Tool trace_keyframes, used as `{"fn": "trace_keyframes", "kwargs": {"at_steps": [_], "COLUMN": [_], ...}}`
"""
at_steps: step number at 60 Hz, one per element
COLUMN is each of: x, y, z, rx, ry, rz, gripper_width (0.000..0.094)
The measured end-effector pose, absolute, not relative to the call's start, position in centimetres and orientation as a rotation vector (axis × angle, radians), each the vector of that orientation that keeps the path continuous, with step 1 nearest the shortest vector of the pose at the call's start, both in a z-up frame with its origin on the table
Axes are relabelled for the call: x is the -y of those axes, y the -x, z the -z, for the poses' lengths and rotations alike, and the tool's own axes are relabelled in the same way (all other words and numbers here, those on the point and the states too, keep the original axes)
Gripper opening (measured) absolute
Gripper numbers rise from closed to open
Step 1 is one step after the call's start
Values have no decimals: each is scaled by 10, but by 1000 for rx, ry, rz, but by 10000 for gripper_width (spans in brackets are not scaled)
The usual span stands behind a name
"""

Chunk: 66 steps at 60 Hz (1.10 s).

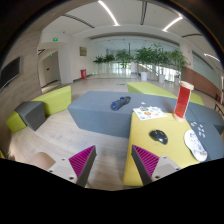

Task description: Arrange mouse

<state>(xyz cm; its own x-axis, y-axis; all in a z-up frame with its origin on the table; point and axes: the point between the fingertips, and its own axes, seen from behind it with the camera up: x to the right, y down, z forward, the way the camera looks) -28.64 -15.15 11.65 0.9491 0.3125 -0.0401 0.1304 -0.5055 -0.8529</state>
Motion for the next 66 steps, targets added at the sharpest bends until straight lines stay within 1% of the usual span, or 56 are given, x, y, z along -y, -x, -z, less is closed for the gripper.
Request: {"fn": "trace_keyframes", "kwargs": {"at_steps": [7, 16, 17, 20, 21, 23, 30, 39, 45, 55, 58, 62, 66], "x": [147, 119, 109, 100, 103, 83, 47, 2, -27, -63, -75, -84, -84], "y": [268, 215, 197, 179, 184, 155, 115, 103, 97, 99, 102, 105, 105], "z": [-108, -86, -79, -63, -61, -48, -20, 0, 4, 13, 15, 16, 18], "rx": [268, 243, 243, 242, 238, 237, 242, 255, 230, 158, 160, 162, 129], "ry": [2136, 2160, 2166, 2202, 2210, 2212, 2222, 2223, 2212, 2220, 2214, 2226, 2243], "rz": [-233, -134, -131, -99, -80, -63, 20, 3, -15, -102, -121, -136, -150], "gripper_width": [782, 783, 782, 781, 782, 781, 782, 782, 798, 740, 699, 574, 558]}}
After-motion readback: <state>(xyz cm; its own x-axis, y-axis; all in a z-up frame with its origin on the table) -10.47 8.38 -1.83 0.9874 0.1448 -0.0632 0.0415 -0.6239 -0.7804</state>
